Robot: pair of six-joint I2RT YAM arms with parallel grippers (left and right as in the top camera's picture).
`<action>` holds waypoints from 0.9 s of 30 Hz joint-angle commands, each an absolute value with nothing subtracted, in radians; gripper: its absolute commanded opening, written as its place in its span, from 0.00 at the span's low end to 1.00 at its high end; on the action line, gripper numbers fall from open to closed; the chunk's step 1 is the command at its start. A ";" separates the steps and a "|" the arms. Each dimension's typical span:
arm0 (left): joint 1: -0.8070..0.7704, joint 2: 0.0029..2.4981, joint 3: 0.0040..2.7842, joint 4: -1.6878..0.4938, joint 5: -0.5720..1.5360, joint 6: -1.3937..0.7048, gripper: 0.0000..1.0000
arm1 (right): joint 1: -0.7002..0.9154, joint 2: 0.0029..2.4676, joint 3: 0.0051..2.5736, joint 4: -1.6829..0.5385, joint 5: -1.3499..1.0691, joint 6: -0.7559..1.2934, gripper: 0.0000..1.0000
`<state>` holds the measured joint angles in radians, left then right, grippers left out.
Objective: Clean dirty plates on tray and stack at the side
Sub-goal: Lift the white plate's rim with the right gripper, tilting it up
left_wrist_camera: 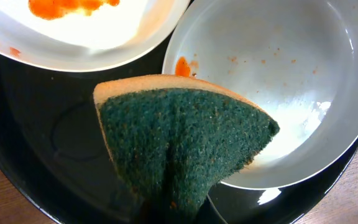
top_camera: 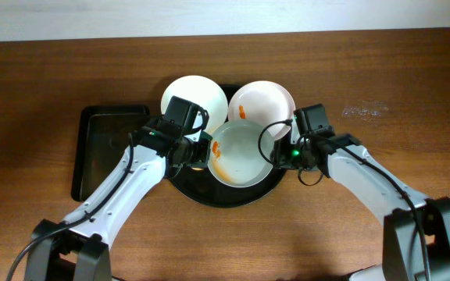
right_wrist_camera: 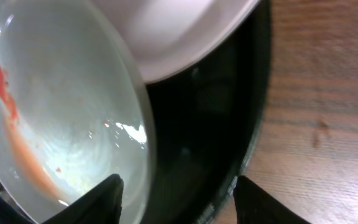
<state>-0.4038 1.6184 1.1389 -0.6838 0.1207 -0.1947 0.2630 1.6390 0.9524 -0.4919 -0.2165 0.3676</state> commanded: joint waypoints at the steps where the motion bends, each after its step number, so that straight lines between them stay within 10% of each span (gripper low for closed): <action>1: -0.403 1.608 1.150 -0.682 0.135 -0.189 0.00 | 0.281 1.675 0.946 -0.443 -0.269 0.376 0.54; 9: -0.403 1.608 1.150 -0.682 0.135 -0.189 0.00 | 0.327 1.789 0.946 -0.334 -0.262 0.380 0.42; 12: -0.403 1.608 1.150 -0.682 0.135 -0.189 0.00 | 0.327 1.789 0.946 -0.331 -0.263 0.379 0.04; 27: -0.404 1.540 1.258 -0.680 0.200 -0.221 0.00 | 0.327 1.250 0.950 -0.703 0.282 0.372 0.04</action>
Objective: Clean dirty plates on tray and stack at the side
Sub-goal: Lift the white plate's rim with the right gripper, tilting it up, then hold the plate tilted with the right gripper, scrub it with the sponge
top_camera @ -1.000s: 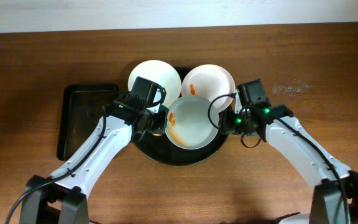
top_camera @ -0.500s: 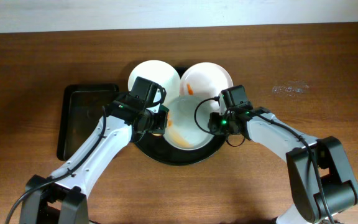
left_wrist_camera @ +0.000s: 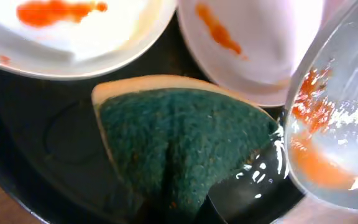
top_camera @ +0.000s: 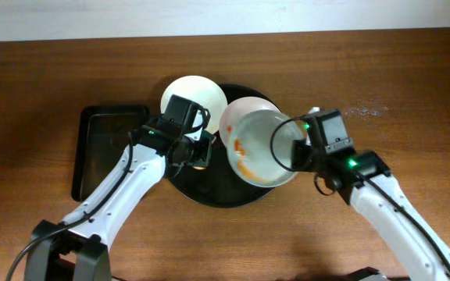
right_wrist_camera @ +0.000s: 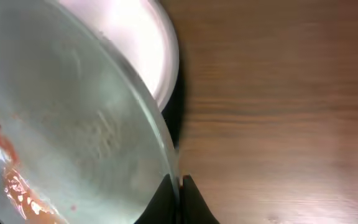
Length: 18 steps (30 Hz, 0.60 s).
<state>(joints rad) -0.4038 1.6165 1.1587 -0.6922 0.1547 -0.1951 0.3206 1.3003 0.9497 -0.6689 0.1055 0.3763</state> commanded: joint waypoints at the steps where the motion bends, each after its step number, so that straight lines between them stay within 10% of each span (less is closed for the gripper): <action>1: -0.406 1.527 1.283 -0.671 0.212 -0.235 0.00 | 0.328 1.246 0.962 -0.731 0.299 0.372 0.04; 7: -0.542 1.538 1.297 -0.530 0.221 -0.277 0.00 | 0.413 1.267 1.212 -1.037 0.413 0.384 0.04; 18: -0.588 1.693 1.295 -0.408 0.241 -0.414 0.00 | 0.504 1.349 1.232 -0.967 0.347 0.612 0.04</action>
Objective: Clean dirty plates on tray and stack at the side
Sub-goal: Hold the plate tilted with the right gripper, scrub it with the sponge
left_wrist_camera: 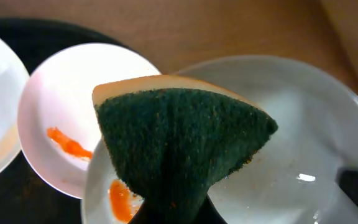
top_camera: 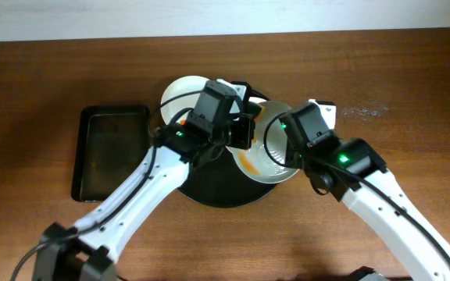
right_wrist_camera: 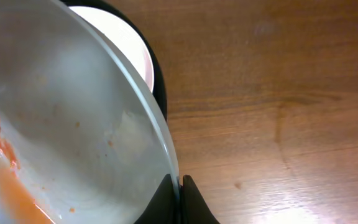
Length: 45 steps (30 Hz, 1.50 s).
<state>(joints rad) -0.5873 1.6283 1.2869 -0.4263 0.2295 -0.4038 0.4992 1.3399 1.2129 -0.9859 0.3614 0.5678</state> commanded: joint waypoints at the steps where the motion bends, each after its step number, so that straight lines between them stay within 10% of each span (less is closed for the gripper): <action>1: -0.588 1.715 1.295 -0.396 0.241 -0.415 0.00 | 0.504 1.349 1.232 -0.954 0.344 0.612 0.04; 45: -0.620 1.750 1.293 -0.260 -0.121 -0.400 0.00 | 0.504 1.341 1.262 -0.856 0.348 0.633 0.04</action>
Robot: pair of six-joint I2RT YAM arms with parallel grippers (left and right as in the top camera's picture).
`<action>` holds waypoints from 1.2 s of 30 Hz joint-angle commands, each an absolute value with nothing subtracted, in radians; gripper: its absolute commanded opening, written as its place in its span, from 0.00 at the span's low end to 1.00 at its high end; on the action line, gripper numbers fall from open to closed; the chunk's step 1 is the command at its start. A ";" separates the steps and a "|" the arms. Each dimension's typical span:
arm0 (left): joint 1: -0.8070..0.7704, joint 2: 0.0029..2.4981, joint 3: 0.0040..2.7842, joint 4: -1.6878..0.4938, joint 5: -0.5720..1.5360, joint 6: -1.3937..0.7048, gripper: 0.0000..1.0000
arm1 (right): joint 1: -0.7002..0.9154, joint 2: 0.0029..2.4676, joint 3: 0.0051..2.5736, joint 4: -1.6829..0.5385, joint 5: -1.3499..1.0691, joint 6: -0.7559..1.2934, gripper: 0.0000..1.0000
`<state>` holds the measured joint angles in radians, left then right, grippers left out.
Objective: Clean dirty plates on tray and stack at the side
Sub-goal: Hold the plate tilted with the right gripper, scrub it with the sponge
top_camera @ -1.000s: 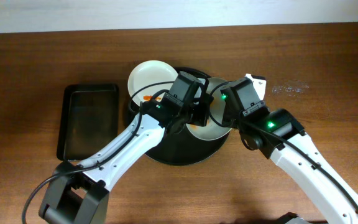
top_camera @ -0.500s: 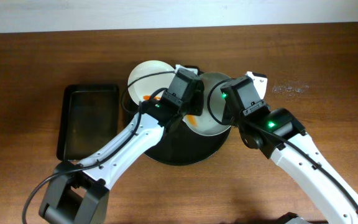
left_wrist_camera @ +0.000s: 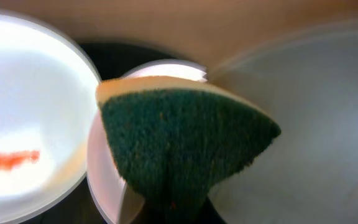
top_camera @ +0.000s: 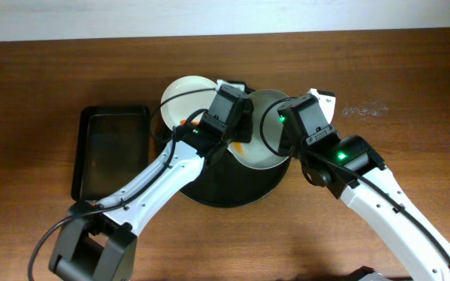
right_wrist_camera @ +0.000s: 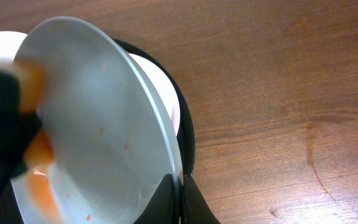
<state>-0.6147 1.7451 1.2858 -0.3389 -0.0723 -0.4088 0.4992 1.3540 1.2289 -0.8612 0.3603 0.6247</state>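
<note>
My right gripper is shut on the rim of a grey plate and holds it tilted steeply above the round black tray. Orange smears show on the grey plate's lower left. My left gripper is shut on a green sponge, which is against the plate's face. The sponge appears blurred at the plate's left edge. A white plate with an orange streak lies at the tray's far left. A second white plate lies under the raised one.
A rectangular black tray sits left of the round one. Bare wooden table spreads to the right, with a patch of faint white marks near the far right.
The grey plate is tilted more steeply now. My left gripper has moved the sponge from above the plate's middle to its lower left, against the smeared part.
First the grey plate lay on the round tray, my right gripper open at its rim and the sponge beside it. Then my right gripper was shut on the rim with the plate raised. The sponge then came over the plate, and now touches its face.
</note>
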 commanded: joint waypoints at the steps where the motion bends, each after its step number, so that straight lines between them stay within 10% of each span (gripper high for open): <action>1: -0.620 1.750 1.293 -0.249 -0.120 -0.401 0.00 | 0.504 1.341 1.262 -0.855 0.348 0.633 0.04; 16: -0.684 1.752 1.292 -0.279 -0.257 -0.395 0.00 | 0.504 1.308 1.262 -0.855 0.349 0.633 0.04; 29: -0.617 1.752 1.310 -0.661 0.326 -0.395 0.00 | 0.504 1.296 1.262 -0.848 0.364 0.607 0.04; 36: -0.588 1.752 1.312 -0.572 0.190 -0.350 0.00 | 0.503 1.303 1.261 -0.888 0.364 0.580 0.11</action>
<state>-0.5915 1.7451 1.2888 -0.5880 0.2459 -0.3782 0.4992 1.3155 1.2358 -0.8684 0.3538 0.5949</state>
